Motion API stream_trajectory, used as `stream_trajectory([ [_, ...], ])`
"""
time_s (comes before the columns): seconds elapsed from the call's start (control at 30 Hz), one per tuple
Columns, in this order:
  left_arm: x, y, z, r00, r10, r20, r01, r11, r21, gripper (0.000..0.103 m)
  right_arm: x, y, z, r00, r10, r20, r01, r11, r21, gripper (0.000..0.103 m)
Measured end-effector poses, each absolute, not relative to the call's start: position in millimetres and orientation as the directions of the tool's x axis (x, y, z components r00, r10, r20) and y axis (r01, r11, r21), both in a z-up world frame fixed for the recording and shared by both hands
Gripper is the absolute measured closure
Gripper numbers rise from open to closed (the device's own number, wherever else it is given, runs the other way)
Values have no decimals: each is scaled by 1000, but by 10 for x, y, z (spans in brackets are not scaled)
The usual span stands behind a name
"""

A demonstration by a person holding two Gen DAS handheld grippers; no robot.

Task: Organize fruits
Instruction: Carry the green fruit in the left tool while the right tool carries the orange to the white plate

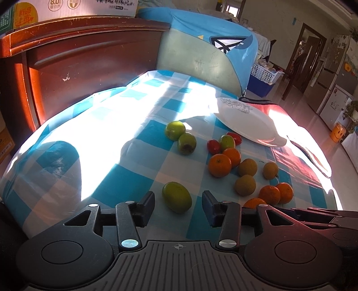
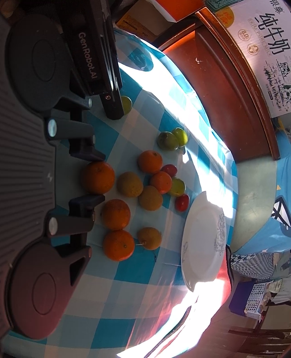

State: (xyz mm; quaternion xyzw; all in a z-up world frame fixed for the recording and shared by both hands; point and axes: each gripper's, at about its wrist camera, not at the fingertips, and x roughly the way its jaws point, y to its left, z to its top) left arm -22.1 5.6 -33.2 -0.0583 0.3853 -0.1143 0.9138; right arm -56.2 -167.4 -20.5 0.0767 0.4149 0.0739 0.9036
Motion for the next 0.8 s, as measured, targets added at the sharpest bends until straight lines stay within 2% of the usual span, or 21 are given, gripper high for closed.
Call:
stream_trajectory([
  [0.13, -157, 37, -364, 672, -254, -696, 156, 967, -202, 59, -566, -1671, -204, 645, 198, -738, -69, 977, 202, 71],
  [0.2, -144, 5, -374, 671, -258, -695, 168, 966, -196, 63, -567, -1670, -205, 644, 198, -739, -70, 977, 201, 71],
  [0.23, -139, -1, -380, 669, -258, -698, 168, 966, -195, 67, -571, -1668, -205, 645, 198, -738, -71, 977, 200, 71],
  [0.27, -133, -2, -395, 663, -254, -704, 165, 967, -194, 76, -573, -1670, -205, 645, 198, -738, -71, 977, 200, 71],
  [0.53, -139, 17, -395, 661, -253, -706, 156, 967, -200, 78, -570, -1692, -196, 638, 214, -740, -69, 973, 222, 71],
  [0.8, -157, -61, -228, 672, -285, -684, 214, 958, -190, 78, -568, -1752, -63, 631, 251, -734, -90, 964, 251, 71],
])
